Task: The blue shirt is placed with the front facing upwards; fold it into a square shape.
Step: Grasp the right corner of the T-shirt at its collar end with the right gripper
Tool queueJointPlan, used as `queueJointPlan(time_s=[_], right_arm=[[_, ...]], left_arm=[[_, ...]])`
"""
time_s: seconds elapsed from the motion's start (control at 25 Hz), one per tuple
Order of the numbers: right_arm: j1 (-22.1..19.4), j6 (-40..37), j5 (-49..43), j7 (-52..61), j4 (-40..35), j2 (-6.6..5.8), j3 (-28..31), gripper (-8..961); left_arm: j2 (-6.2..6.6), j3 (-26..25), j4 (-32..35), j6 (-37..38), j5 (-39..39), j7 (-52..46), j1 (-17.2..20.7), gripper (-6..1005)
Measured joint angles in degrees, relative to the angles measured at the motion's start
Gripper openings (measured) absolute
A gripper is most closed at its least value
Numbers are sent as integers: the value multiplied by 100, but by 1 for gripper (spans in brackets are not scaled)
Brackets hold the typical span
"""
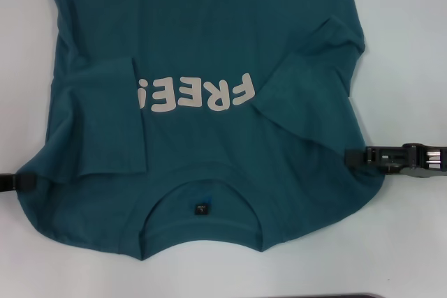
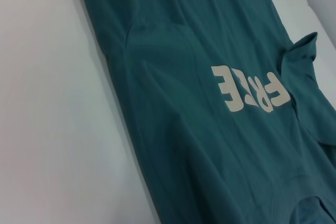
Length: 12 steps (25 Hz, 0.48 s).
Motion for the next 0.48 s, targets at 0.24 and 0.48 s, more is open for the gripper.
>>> queueJointPlan(time_s=[0.24,0.48], right_arm=[[-11,-168,3,30,13,-32,25,914],[-77,-156,-67,128,44,-109,7,914]], left_arm=[[0,0,9,-4,0,15,-19,-1],[-8,0,16,-10,0,6,-49,-1]])
